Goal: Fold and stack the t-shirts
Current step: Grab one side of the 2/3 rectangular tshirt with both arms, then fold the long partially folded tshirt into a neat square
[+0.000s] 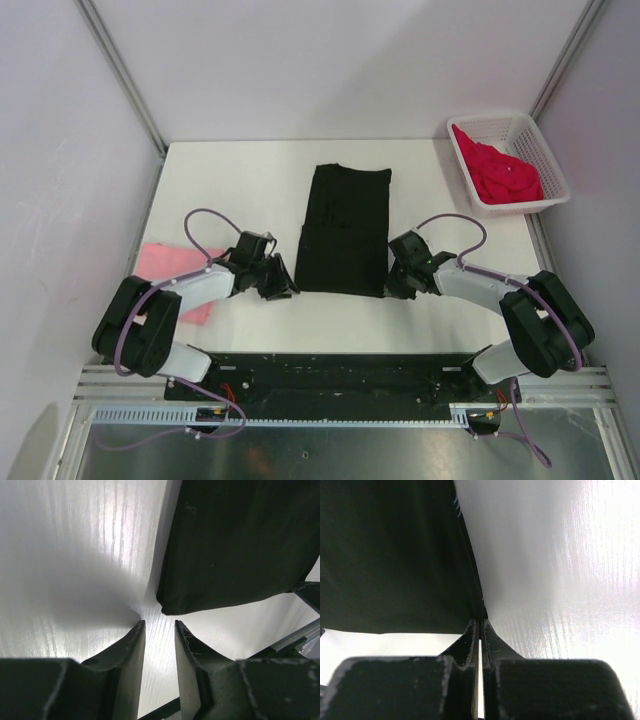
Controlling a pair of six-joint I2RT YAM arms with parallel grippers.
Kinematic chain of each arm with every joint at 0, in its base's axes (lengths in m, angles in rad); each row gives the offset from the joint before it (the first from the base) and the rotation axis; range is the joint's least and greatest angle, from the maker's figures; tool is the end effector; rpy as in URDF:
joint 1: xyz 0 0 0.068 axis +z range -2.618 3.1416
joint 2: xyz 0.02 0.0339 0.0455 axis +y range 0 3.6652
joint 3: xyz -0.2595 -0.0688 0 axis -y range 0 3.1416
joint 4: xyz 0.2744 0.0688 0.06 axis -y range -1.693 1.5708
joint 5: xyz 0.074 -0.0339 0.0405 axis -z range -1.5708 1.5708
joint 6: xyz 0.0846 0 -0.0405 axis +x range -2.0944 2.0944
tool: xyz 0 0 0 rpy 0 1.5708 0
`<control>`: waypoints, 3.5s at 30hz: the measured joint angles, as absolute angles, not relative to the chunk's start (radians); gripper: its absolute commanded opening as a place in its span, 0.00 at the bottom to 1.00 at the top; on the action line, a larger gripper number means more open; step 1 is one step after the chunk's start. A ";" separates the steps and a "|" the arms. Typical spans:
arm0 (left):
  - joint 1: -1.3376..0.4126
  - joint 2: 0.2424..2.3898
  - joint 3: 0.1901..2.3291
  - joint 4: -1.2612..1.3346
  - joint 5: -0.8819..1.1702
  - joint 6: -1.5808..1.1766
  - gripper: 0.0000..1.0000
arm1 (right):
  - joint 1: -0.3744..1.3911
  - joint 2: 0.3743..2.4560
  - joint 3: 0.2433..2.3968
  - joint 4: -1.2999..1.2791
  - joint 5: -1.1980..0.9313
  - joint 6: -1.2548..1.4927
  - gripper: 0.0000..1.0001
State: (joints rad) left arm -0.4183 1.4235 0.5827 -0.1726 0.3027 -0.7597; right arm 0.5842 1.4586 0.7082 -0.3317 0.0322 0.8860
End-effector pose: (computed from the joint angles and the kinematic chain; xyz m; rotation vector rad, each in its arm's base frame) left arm 0.2561 -0.1414 0.0744 -0.3473 2.7178 -0.7823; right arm 0.2576 0.1670 0.0881 0.4207 2.6941 0.4234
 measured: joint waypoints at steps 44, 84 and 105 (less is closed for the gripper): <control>-0.640 1.251 0.493 -0.133 0.141 -0.860 0.00 | 0.603 1.214 0.589 -0.395 0.024 0.846 0.00; -0.724 1.032 0.625 -0.341 -0.094 -0.924 0.00 | 0.496 0.926 0.670 -0.580 0.024 0.832 0.00; -0.380 1.716 1.307 -0.257 0.109 -0.743 0.00 | 0.237 1.641 1.253 -0.283 -0.108 0.694 0.00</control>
